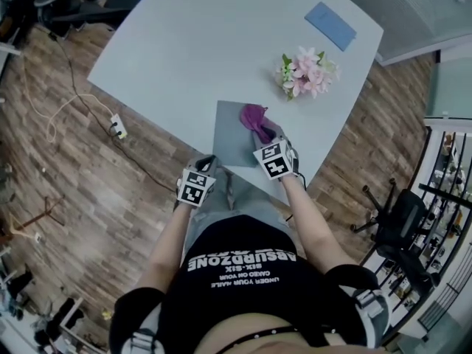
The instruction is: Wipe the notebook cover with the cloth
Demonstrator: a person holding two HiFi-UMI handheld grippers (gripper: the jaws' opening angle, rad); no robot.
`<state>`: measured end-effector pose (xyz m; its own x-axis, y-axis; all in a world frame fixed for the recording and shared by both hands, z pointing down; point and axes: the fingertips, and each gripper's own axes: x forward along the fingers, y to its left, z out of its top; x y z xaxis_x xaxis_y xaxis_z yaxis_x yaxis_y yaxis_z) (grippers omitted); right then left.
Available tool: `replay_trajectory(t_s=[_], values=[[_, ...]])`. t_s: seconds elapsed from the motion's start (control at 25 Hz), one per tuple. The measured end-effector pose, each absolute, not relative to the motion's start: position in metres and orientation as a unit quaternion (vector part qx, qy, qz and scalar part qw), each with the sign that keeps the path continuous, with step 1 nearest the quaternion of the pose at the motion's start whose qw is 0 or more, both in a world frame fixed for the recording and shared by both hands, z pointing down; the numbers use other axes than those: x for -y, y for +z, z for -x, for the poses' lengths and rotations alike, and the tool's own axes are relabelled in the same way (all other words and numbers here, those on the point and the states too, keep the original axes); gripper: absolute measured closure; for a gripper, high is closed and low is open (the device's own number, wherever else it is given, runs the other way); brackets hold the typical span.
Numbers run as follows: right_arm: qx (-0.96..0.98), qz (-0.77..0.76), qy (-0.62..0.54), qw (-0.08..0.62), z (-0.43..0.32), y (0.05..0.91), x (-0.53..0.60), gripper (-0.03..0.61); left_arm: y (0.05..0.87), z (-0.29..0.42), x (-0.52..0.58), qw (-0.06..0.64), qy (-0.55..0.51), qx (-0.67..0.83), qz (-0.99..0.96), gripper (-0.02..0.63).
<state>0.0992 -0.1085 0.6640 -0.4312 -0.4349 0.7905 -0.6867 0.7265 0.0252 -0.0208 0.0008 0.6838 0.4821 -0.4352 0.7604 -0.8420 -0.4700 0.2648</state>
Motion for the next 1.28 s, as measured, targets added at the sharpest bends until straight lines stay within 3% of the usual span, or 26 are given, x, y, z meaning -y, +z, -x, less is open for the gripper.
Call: replay_trajectory(t_s=[0.6,1.28], values=[[0.823,-0.314,0.164,0.445,-0.099,0.666,0.026,0.503,0.686,0.019,-0.001,0.32,0.314,0.398,-0.801,0.6],[0.811,-0.257,0.261,0.456,-0.085,0.665,-0.01,0.503,0.687,0.017,0.0,0.312,0.326,0.38,-0.807,0.6]])
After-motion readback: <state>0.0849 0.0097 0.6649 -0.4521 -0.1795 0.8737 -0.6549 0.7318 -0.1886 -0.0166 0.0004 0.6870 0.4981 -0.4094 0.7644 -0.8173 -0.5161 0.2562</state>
